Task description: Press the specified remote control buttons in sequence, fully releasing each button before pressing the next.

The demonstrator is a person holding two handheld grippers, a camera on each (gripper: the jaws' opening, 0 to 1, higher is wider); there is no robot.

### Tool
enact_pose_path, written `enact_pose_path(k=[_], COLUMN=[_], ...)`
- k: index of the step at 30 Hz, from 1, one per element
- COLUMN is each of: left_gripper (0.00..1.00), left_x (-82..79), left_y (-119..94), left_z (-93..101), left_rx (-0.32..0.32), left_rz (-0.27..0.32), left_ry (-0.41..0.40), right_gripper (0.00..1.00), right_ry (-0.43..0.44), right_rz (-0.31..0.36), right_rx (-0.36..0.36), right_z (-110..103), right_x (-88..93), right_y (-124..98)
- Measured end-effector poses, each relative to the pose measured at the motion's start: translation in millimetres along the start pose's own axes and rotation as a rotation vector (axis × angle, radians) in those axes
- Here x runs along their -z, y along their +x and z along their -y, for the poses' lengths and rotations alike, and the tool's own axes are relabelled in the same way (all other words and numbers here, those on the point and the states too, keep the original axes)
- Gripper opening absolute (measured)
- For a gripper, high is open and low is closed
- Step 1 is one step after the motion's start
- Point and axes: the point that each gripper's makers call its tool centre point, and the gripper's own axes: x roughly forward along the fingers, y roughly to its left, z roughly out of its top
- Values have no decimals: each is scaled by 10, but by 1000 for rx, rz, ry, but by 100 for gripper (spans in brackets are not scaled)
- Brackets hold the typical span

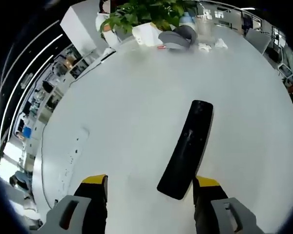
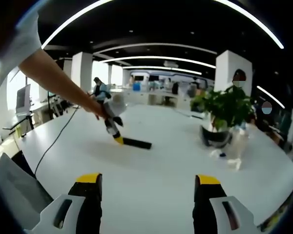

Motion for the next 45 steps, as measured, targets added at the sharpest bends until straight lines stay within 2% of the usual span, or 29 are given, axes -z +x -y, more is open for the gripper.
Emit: enact_pose_path(k=[2,7,9,10,13,16,19,23,27,34,36,42,45], left_gripper=[78,90,89,89,92,98,100,100,100,100,100,100,100], left_x=[41,54,67,89,107,123,164,237,252,275,226,214,178], left_y=[1,-5,-7,-5,5,15,-3,31,15,-86,-133,-257,-341], left_z=[5,-103,-90,-68,-103,-150,-137,-89,-75,36,82,186,196], left_rx=[7,-46,-37,-24,-32,-53,-43,-1,1,2,4,11,6], left_rz=[-12,0,3,-6,-4,2,-4,-15,-21,-15,20,65,116], left_ry=[-70,-87,-113,-151,-172,-183,-237,-329,-323,-235,-243,-261,-319], right_gripper=[76,77,77,77,79,84,87,89,92,99,99,99,99], right_ry=[-2,3,7,8,9,9,19,19,8,12,25,22,23], right_rz=[-4,-4,-2,0,1,27,35,33,27,55,68,57,59], right_rx=[2,14,17,18,21,45,60,59,57,93,102,89,85], right_z=[3,39,48,54,65,114,154,151,137,202,231,194,186], right_x=[7,5,1,-3,-1,-42,-50,-44,-37,-79,-98,-82,-85], right_y=[2,-1,-3,-7,-11,-32,-40,-35,-28,-54,-67,-47,-47])
